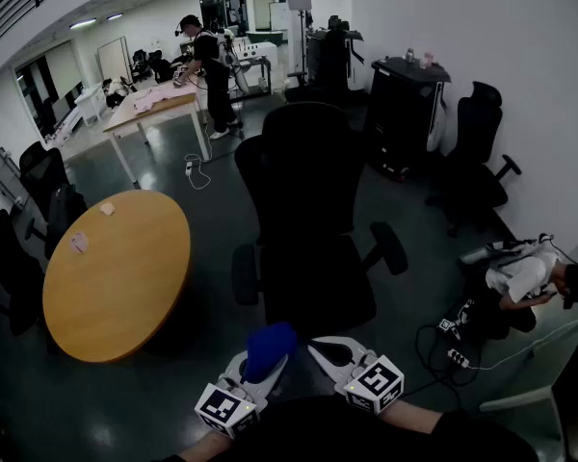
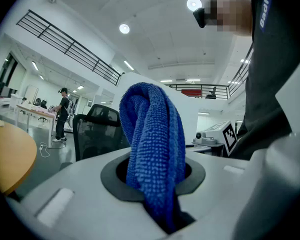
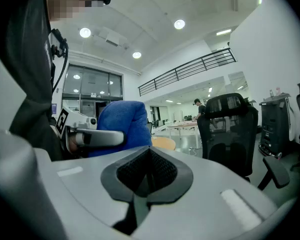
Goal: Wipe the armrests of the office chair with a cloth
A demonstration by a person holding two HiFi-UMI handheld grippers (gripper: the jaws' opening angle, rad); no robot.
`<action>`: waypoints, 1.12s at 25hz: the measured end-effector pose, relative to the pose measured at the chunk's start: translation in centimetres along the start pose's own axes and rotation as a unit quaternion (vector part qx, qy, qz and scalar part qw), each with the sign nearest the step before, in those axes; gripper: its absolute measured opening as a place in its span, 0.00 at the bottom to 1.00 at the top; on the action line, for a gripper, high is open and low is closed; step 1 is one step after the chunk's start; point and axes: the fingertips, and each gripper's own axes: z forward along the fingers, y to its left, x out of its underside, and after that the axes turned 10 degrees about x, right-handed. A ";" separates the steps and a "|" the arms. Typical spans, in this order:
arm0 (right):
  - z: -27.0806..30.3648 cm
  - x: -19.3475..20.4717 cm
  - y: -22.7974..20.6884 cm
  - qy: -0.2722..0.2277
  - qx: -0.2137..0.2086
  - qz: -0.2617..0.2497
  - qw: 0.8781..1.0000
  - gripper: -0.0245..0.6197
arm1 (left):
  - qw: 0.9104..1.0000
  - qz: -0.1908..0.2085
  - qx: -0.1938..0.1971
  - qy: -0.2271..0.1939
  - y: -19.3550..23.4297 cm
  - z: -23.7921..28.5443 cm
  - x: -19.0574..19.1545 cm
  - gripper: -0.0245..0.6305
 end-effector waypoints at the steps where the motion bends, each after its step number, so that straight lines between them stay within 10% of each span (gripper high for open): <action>1: -0.4 0.0 -0.1 -0.001 0.002 0.008 1.000 0.04 | 1.000 -0.002 0.002 0.000 -0.3 0.0 -0.1 0.20; 28: -5.9 -0.3 -3.0 -0.017 0.056 0.073 0.996 0.04 | 1.000 -0.016 0.011 0.022 -3.4 1.5 0.4 0.20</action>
